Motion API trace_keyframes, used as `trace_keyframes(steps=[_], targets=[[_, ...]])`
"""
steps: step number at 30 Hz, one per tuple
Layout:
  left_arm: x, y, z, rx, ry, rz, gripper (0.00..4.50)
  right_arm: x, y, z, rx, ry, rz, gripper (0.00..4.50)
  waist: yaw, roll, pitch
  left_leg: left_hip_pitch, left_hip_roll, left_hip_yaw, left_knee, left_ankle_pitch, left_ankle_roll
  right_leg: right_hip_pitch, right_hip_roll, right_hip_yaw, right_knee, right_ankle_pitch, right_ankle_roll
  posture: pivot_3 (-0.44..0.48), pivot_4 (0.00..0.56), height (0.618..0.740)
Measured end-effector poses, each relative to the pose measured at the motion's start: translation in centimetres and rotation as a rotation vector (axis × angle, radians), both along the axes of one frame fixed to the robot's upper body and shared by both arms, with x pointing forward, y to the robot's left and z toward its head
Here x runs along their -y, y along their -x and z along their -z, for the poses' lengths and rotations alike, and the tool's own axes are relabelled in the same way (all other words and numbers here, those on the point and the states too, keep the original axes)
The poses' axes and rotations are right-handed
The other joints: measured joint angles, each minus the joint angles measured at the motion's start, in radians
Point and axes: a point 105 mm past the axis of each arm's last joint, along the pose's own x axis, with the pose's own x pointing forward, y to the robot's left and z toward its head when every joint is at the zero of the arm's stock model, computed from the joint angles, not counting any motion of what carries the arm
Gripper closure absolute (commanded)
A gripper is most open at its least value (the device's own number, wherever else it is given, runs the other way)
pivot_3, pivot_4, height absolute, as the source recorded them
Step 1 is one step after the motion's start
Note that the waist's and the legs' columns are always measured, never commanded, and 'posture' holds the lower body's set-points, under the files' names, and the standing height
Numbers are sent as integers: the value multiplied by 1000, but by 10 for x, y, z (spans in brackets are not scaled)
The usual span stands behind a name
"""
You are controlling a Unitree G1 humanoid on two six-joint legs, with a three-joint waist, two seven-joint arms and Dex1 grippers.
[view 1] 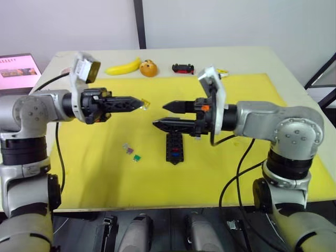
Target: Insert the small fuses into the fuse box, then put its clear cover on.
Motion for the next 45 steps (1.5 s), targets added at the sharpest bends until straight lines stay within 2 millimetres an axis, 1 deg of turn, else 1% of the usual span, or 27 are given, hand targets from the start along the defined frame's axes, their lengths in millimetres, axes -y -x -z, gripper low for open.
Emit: trace_keyframes(steps=[1,5,9,14,17,19,29,45], targets=[[1,0,1,0,-4,-1,4500,-1,2,0,-5,0,-8,1350,0,0,0,0,0,0,0,0,0,0,0,0,0,0,0,0,150,740],[4,2,13,-26,-22,8,4500,-4,3,2,-30,0,-10,1350,0,0,0,0,0,0,0,0,0,0,0,0,0,0,0,0,150,740],[5,3,11,-8,-17,11,4500,-4,1,1,-61,-19,-3,1350,0,0,0,0,0,0,0,0,0,0,0,0,0,0,0,0,150,740],[6,4,13,-7,-23,17,4500,-5,4,-4,-73,-36,-25,1350,0,0,0,0,0,0,0,0,0,0,0,0,0,0,0,0,150,740],[7,4,16,-13,-23,21,4500,-6,6,-4,-81,-38,-35,2065,0,0,0,0,0,0,0,0,0,0,0,0,0,0,0,0,150,740],[7,4,17,-11,-22,19,4500,-7,6,-4,-83,-39,-35,3046,0,0,0,0,0,0,0,0,0,0,0,0,0,0,0,0,150,740],[7,4,15,-6,-24,10,4500,-7,4,-1,-88,-7,-13,3046,0,0,0,0,0,0,0,0,0,0,0,0,-1,0,0,0,150,740],[8,5,15,4,-22,13,4500,-8,6,-3,-90,-11,-25,3046,0,0,0,0,0,0,-1,0,0,0,0,0,-1,0,0,0,150,740]])
